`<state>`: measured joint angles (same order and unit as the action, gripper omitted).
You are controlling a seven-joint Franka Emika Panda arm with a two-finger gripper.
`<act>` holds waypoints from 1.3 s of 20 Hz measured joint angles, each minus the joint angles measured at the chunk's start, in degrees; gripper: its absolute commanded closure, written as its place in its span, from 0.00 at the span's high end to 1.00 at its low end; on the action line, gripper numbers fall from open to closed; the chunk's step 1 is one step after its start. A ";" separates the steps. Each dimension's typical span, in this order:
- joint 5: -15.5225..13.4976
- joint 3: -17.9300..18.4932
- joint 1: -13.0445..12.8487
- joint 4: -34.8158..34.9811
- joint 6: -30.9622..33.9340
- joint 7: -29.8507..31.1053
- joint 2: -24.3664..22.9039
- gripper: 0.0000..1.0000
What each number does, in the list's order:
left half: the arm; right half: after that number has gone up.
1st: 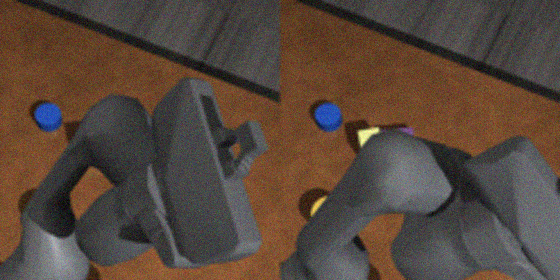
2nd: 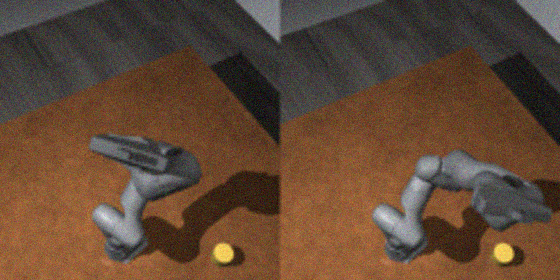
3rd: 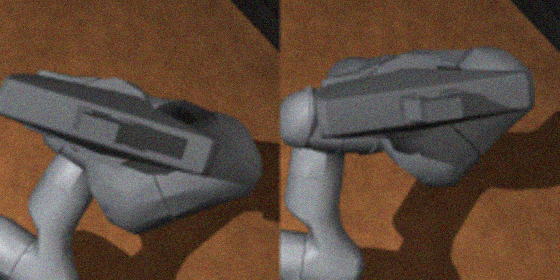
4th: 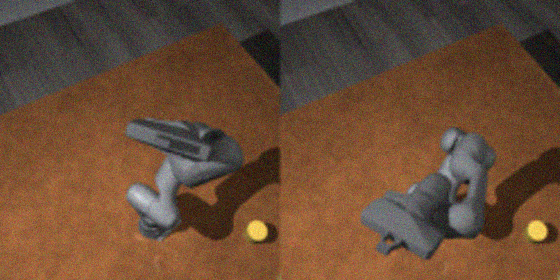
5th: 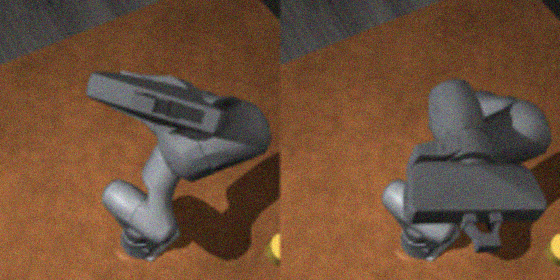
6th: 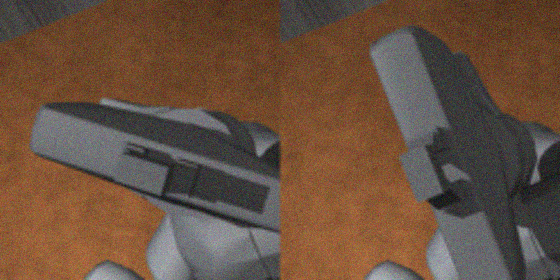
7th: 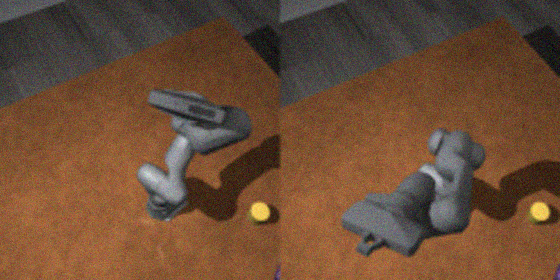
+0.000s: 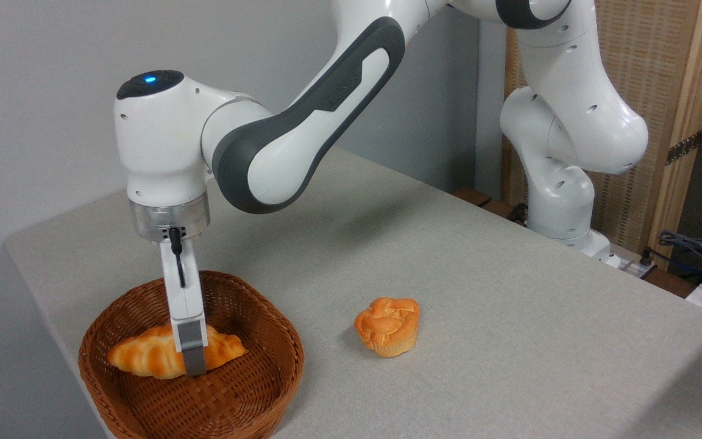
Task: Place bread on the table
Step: 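Close the gripper on the croissant roll inside the basket, then lift the croissant roll out of the basket toward the orange bun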
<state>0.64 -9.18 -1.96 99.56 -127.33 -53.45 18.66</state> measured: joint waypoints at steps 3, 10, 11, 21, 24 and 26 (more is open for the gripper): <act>0.01 0.00 0.00 -0.03 0.00 0.00 0.00 0.44; 0.02 -0.01 0.03 -0.24 0.00 -0.04 0.00 0.44; 0.02 -0.01 0.03 -0.25 0.00 -0.04 0.00 0.44; 0.01 0.07 0.50 -1.02 3.07 0.14 -2.73 0.45; -0.21 0.19 0.81 -1.06 5.74 0.22 -4.72 0.45; -0.85 0.88 0.95 -1.12 8.02 0.29 -6.48 0.45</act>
<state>-0.21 -8.30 -1.00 98.44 -119.31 -53.16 12.19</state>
